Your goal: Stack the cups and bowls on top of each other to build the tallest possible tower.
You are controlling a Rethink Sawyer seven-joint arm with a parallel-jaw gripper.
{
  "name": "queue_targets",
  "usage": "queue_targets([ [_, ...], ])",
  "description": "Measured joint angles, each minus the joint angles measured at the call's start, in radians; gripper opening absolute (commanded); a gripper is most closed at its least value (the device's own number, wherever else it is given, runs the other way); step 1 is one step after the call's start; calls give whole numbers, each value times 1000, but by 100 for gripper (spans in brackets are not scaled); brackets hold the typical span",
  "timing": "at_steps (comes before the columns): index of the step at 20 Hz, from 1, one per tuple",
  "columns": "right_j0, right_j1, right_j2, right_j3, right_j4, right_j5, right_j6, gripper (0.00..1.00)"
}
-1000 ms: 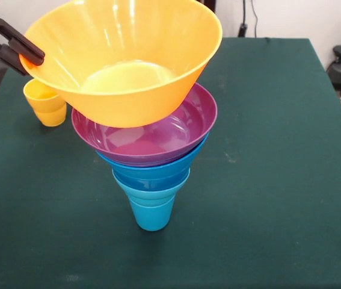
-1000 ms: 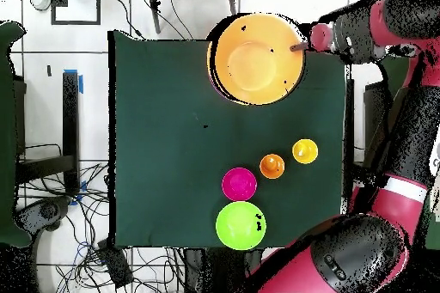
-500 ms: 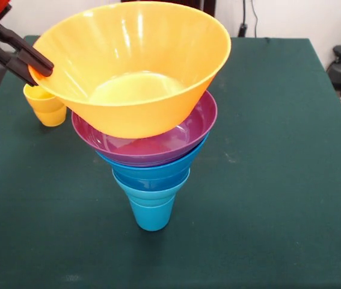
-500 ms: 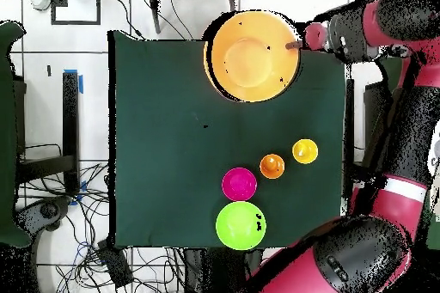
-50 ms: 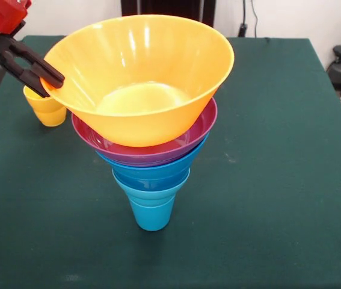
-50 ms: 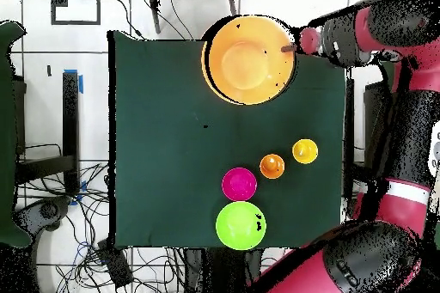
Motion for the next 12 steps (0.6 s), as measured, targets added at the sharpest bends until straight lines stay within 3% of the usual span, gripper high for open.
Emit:
queue_targets([
  [12, -43, -37, 4, 98, 2, -45, 0, 0],
])
